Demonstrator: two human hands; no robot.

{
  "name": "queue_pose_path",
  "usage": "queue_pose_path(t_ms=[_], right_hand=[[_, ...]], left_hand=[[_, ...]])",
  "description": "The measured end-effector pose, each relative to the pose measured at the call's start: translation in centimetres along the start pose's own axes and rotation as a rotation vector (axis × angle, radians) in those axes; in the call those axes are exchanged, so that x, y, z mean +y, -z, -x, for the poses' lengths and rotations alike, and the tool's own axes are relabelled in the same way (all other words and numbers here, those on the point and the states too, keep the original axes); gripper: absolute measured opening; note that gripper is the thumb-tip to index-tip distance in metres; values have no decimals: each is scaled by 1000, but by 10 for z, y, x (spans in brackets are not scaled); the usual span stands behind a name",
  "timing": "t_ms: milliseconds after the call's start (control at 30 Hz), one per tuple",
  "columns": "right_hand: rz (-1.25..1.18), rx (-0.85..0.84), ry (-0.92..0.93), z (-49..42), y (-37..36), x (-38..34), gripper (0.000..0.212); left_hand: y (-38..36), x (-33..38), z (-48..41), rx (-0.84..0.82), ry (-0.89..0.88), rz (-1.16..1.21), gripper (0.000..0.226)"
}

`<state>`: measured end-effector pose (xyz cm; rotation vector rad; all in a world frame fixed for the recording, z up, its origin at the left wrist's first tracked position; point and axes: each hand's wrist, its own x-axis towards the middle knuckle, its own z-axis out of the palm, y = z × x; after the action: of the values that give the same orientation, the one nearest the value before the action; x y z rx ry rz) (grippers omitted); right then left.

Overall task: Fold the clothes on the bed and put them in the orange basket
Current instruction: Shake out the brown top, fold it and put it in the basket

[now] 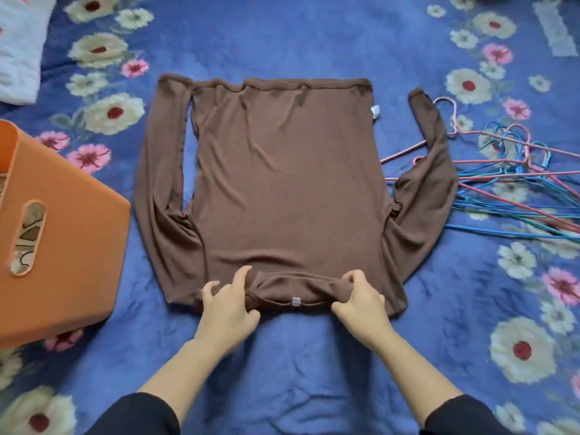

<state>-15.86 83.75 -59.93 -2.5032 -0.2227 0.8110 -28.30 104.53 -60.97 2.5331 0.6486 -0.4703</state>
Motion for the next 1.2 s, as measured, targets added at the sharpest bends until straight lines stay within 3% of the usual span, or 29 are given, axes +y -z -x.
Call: queue_pose_path(t_ms=[67, 133, 200, 233, 300, 333, 433, 533, 700, 867, 1067, 1200], right_hand=[[102, 38, 230, 12, -2, 15, 21], [331, -20, 518, 28, -5, 38, 23], [540, -291, 565, 41, -6, 54, 23], [556, -408, 515, 44, -3, 57, 20], [439, -450, 365, 41, 3, 59, 9], [303, -378, 290, 34, 9, 63, 3], [-72, -44, 120, 5, 31, 53, 14], [-189, 212, -28, -38, 68, 47, 18], [-130, 418, -128, -102, 131, 56, 14], [-13, 468, -196, -160, 174, 70, 24], [-113, 470, -377, -212, 184, 74, 43], [-282, 472, -410, -216, 179, 65, 19]], left_hand=[[1, -11, 11, -92, -126, -12, 63], [-4, -28, 32, -142, -379, -230, 56], [-13, -46, 50, -217, -507, -464, 59], [-16, -52, 54, -232, -521, -492, 60], [-12, -52, 53, -267, -499, -478, 51], [-12, -41, 44, -248, -516, -459, 40], [-1, -6, 19, -112, -505, -355, 14], [-7, 34, -13, 3, -459, -203, 28], [-28, 105, -53, 1, -445, -143, 56], [-50, 156, -89, -29, -459, -197, 65], [-79, 166, -119, -10, -422, -266, 70], [-86, 166, -116, -55, -398, -233, 70]])
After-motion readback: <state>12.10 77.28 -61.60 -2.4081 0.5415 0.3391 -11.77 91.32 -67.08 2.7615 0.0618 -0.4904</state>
